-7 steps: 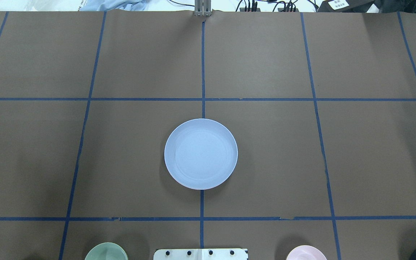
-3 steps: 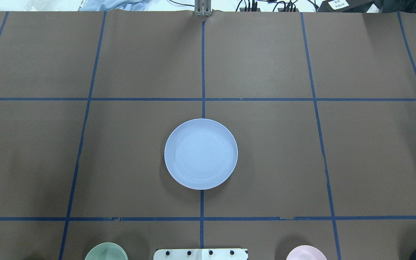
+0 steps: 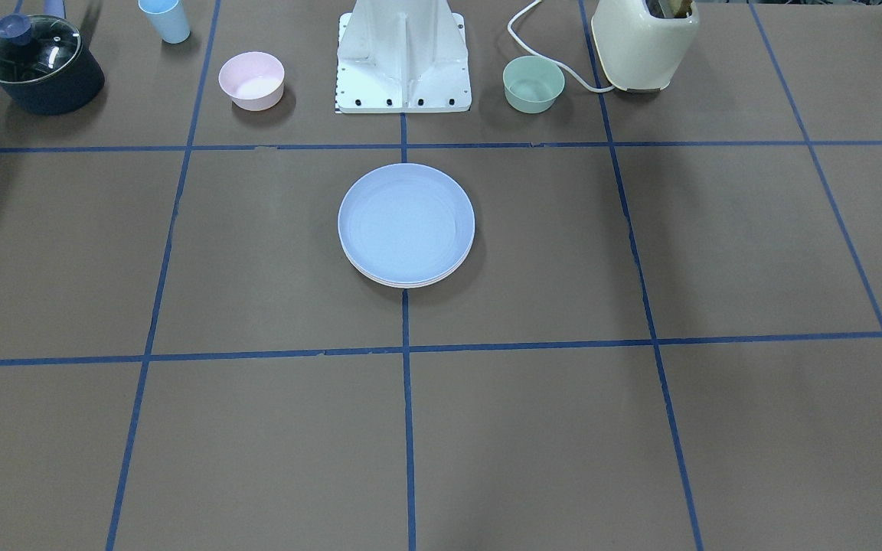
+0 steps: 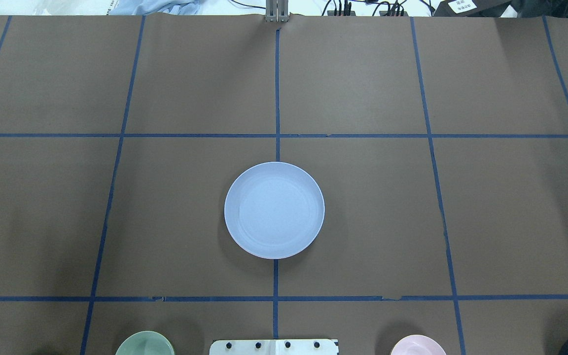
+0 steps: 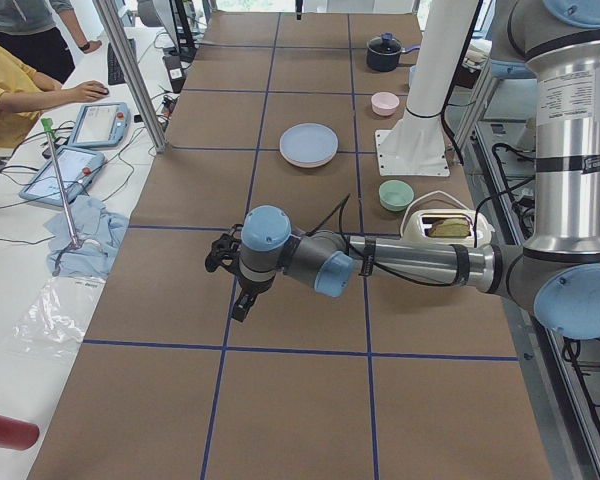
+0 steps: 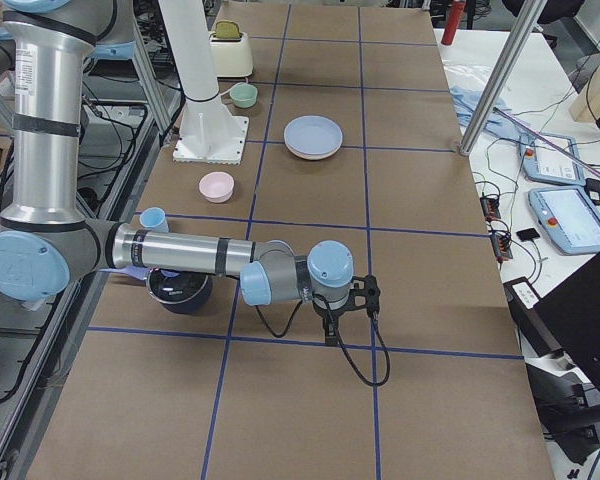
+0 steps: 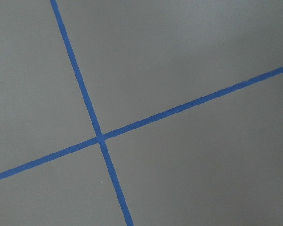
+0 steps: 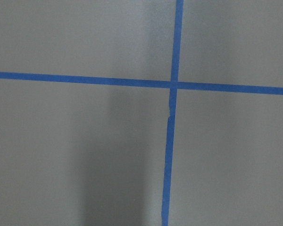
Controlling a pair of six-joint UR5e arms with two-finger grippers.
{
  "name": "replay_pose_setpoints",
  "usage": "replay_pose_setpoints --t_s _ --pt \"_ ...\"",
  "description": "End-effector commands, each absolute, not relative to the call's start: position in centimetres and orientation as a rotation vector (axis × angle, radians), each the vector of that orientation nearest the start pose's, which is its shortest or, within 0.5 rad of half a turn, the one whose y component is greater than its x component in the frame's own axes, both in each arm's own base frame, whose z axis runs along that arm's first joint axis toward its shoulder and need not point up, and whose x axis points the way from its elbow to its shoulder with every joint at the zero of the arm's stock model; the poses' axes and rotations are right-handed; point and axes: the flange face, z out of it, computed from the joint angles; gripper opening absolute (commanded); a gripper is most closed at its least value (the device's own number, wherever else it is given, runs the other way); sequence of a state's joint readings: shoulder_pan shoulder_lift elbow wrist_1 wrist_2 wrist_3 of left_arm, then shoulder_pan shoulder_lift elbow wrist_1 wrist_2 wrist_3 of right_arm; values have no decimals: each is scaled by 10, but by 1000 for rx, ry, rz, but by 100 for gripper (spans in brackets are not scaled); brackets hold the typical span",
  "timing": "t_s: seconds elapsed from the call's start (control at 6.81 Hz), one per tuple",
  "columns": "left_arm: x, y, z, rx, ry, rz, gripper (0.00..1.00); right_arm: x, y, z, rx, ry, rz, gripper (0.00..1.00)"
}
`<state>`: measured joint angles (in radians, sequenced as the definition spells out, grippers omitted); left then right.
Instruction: Stack three plates with pink and blue
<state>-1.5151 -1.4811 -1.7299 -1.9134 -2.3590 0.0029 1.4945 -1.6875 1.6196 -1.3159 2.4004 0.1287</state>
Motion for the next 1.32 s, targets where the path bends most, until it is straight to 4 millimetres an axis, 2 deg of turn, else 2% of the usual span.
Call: replay_pose_setpoints --t_s 0.0,0.15,0.29,0.44,0.73,1.18 --pt "-62 -475 571 363 777 155 100 28 -455 650 80 -833 -20 100" --pt "-65 -477 577 321 764 131 100 28 -449 612 102 -829 -29 100" --pt "-68 -478 571 334 748 127 100 27 -440 607 70 -735 -31 100" --pt "-68 -479 578 332 745 155 100 30 -419 616 59 -689 -29 100" --pt "-70 -478 586 323 747 165 100 29 -422 616 57 -695 -29 100" --pt "-72 -484 580 339 731 158 100 25 -423 622 39 -745 -28 100"
